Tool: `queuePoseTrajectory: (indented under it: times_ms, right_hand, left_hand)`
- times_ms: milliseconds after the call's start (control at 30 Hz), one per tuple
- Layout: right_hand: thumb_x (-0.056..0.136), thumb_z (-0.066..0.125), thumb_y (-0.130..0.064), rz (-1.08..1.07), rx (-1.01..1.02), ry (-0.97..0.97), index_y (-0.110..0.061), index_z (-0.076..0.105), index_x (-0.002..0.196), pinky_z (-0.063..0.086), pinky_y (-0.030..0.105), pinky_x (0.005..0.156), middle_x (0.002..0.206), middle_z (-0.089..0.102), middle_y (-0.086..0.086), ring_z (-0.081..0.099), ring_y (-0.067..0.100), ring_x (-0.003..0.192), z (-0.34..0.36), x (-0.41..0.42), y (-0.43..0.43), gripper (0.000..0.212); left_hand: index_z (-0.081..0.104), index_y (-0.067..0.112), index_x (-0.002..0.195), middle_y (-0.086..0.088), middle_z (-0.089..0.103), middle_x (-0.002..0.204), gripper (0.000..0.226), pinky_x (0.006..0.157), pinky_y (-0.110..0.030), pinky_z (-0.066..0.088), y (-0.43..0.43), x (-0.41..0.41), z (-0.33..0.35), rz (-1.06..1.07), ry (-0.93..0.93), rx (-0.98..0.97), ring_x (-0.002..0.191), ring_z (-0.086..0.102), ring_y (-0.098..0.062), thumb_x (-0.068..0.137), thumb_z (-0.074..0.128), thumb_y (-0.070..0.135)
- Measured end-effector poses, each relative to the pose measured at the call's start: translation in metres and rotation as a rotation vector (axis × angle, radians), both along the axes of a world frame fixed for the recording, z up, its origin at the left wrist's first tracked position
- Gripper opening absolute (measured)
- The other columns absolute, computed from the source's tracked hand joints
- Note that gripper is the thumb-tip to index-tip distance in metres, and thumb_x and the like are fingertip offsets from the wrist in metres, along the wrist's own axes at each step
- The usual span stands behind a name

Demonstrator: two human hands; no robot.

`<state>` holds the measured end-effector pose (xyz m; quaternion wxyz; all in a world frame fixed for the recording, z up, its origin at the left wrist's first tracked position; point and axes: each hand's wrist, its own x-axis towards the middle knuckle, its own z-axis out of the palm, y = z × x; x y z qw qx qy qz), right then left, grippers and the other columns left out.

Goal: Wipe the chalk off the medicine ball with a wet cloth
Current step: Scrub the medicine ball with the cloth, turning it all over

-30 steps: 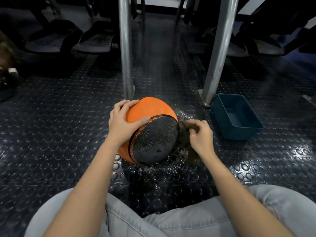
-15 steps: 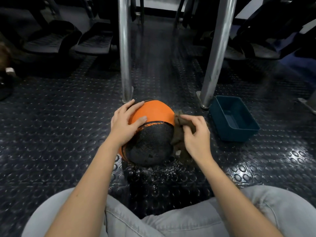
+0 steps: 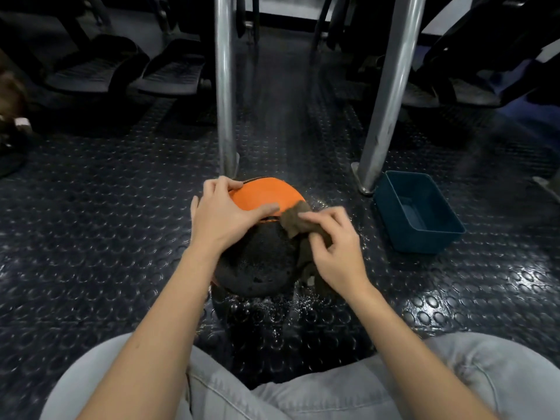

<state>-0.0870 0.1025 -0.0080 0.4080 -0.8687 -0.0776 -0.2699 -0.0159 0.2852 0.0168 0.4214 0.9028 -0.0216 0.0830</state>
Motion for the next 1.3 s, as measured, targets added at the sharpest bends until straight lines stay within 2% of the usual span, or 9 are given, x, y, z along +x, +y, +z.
queuePoseTrajectory:
  times_ms: [200,300,433,567,700,933,1100,1233,1300]
  right_hand:
    - [0.087,0.053,-0.003,-0.301,-0.024,0.449,-0.016,0.067,0.104,0.039,0.026,0.08,0.105,0.054,0.002,0.055,0.02,0.099,-0.019,0.007,-0.029,0.026]
    - [0.085,0.052,0.003,-0.31,0.068,0.3,-0.016,0.068,0.104,0.033,0.009,0.076,0.103,0.052,0.001,0.054,0.014,0.098,-0.002,0.007,-0.027,0.031]
    - [0.083,0.051,0.008,-0.11,0.102,0.04,-0.011,0.067,0.105,0.032,0.003,0.086,0.101,0.049,0.0,0.047,-0.007,0.096,0.007,0.004,0.002,0.033]
    - [0.083,0.047,0.009,-0.168,0.204,0.123,-0.012,0.064,0.105,0.039,0.018,0.093,0.103,0.052,0.003,0.049,-0.005,0.097,-0.024,0.002,0.007,0.034]
    - [0.086,0.048,0.005,-0.359,0.118,0.403,-0.012,0.067,0.109,0.032,0.018,0.088,0.11,0.056,0.01,0.054,0.024,0.107,-0.025,0.013,-0.027,0.035]
    - [0.076,0.055,0.008,-0.106,0.139,-0.006,-0.012,0.069,0.1,0.043,0.017,0.09,0.099,0.065,-0.004,0.057,0.002,0.096,0.006,0.006,0.001,0.035]
    - [0.084,0.052,0.004,-0.392,0.073,0.497,-0.015,0.069,0.105,0.043,0.033,0.096,0.111,0.065,0.008,0.057,0.025,0.109,-0.03,0.012,-0.028,0.033]
    - [0.082,0.052,0.007,-0.284,0.161,0.104,-0.013,0.068,0.102,0.037,0.009,0.087,0.103,0.06,0.004,0.055,0.012,0.1,0.015,0.01,-0.006,0.032]
    - [0.081,0.051,0.008,-0.112,0.065,-0.04,-0.008,0.067,0.102,0.039,0.011,0.086,0.1,0.057,0.003,0.053,0.008,0.095,0.021,0.004,0.007,0.031]
  left_hand:
    - [0.048,0.027,0.113,0.011,0.039,0.121,0.06,0.113,-0.044,0.024,0.005,0.002,0.0,-0.106,0.059,-0.149,0.118,0.041,-0.01,0.068,0.079,0.053]
    - [0.046,0.027,0.118,0.011,0.042,0.13,0.043,0.118,-0.045,-0.005,0.004,0.003,0.007,-0.117,0.068,-0.046,0.136,0.029,-0.012,0.083,0.067,0.043]
    - [0.042,0.03,0.136,0.005,0.025,0.155,0.039,0.116,-0.039,-0.002,-0.019,-0.011,0.001,-0.036,0.012,0.163,0.144,0.008,-0.013,0.097,0.04,0.025]
    - [0.046,0.04,0.134,0.004,0.03,0.152,0.054,0.114,-0.045,0.006,-0.04,-0.02,-0.009,0.067,-0.099,0.267,0.141,0.017,-0.02,0.087,0.026,0.058]
    - [0.047,0.043,0.131,0.007,0.034,0.148,0.06,0.114,-0.043,0.012,-0.039,-0.014,-0.01,0.018,-0.15,0.36,0.138,0.023,-0.019,0.078,0.051,0.071]
    - [0.053,0.052,0.116,0.025,0.039,0.132,0.065,0.111,-0.037,0.018,-0.005,-0.01,-0.011,-0.119,-0.173,0.154,0.129,0.03,-0.01,0.058,0.044,0.08]
    - [0.048,0.06,0.109,0.033,0.037,0.124,0.056,0.109,-0.037,0.02,-0.001,-0.007,-0.009,-0.214,-0.166,0.098,0.126,0.03,-0.005,0.056,0.051,0.079]
    - [0.05,0.059,0.108,0.033,0.039,0.124,0.055,0.108,-0.037,0.02,0.0,-0.009,-0.01,-0.213,-0.192,0.071,0.124,0.031,-0.004,0.056,0.052,0.077]
    - [0.051,0.059,0.108,0.033,0.039,0.123,0.055,0.108,-0.037,0.021,0.0,-0.009,-0.011,-0.212,-0.198,0.08,0.123,0.032,-0.005,0.056,0.052,0.077]
